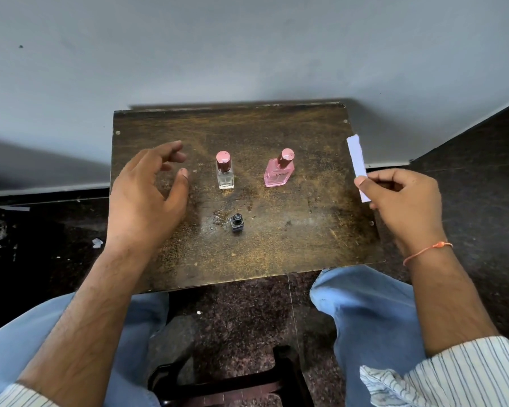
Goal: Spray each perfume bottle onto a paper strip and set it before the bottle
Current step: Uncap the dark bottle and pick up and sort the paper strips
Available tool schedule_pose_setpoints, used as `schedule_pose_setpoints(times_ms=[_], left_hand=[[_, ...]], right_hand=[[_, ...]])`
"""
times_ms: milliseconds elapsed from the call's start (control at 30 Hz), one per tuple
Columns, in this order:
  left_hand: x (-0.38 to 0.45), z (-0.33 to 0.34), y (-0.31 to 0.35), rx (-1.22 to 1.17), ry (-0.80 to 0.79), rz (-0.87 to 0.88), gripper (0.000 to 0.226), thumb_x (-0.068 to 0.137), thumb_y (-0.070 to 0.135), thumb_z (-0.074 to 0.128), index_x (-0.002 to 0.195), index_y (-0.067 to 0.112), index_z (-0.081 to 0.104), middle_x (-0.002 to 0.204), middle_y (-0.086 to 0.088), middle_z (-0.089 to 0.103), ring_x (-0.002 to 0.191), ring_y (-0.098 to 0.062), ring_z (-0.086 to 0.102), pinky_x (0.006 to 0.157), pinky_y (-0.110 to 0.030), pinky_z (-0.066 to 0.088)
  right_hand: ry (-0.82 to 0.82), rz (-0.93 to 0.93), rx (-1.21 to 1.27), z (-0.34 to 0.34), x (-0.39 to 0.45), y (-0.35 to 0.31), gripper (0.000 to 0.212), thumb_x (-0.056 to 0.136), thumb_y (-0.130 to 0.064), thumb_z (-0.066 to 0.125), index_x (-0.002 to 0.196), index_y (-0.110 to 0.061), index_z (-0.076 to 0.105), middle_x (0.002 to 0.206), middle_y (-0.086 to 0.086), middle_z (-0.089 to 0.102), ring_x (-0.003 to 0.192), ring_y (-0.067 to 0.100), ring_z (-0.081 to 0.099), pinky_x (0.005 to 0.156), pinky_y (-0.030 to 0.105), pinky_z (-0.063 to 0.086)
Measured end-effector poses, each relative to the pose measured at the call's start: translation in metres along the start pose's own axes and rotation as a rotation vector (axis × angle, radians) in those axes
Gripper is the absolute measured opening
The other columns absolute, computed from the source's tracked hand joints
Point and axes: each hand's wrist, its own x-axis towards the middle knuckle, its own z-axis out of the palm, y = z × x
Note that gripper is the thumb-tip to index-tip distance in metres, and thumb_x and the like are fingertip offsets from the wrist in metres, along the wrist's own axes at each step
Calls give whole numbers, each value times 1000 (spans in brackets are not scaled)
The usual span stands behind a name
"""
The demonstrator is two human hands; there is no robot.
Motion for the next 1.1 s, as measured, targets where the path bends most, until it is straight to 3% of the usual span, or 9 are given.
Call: schedule_pose_setpoints(times_ms=[100,267,400,500,633,767,833,967,1100], left_hand=[[-2,1,4,-221,-1,-87,25,102,23,73,127,25,77,100,10,78,80,-8,68,67,-19,57],[-10,2,20,-506,-111,-25,11,103,17,73,104,26,80,82,-11,76,62,-28,64,55,-28,54],[-13,3,26,-578,-204,64,8,98,23,77,104,19,81,89,-9,81,63,-46,66,50,-52,51],[-13,5,26,-626,-305,118,13,95,24,81,107,20,83,91,-4,83,57,-43,63,45,-45,50],[-11,7,20,-670,-398,76,20,93,39,85,111,30,85,96,-5,84,63,-68,59,53,-76,48],[-10,5,20,-697,-491,37,18,97,18,80,114,13,84,89,-6,84,69,-42,73,63,-72,56],[-10,4,21,-686,-505,25,19,97,12,77,114,6,82,87,3,84,74,-23,75,71,-59,60],[-8,4,22,-679,-521,11,19,96,10,74,114,6,81,86,10,83,77,-13,75,75,-31,61],[-7,4,23,-677,-512,-10,16,97,13,75,111,8,82,84,3,82,76,-18,75,71,-51,59]], right_hand=[[-69,-49,265,7,-5,-9,15,90,-17,88,103,-12,83,83,1,77,58,1,64,55,12,49],[-272,-122,428,26,-24,-26,7,90,-11,86,95,-15,83,66,-4,74,53,7,58,50,18,44],[-394,-149,508,44,-46,-42,6,89,-13,87,93,-16,84,69,12,68,53,19,49,48,26,39],[-464,-171,558,57,-65,-55,7,88,-14,85,93,-19,85,65,7,69,50,14,52,45,25,39],[-513,-280,519,68,-82,-66,15,89,-19,84,100,-28,87,60,8,68,49,14,51,46,28,39],[-483,-341,504,74,-86,-67,20,89,-6,84,103,-22,83,66,-21,72,56,-2,62,58,9,45],[-468,-359,492,77,-87,-67,20,89,-5,83,104,-18,82,67,-24,72,57,-3,63,59,7,46],[-449,-386,473,81,-88,-68,22,89,-1,83,104,-17,81,67,-25,71,57,-5,63,60,6,46],[-446,-393,470,81,-87,-69,19,89,-8,84,103,-20,82,66,-21,71,51,1,58,52,14,45]])
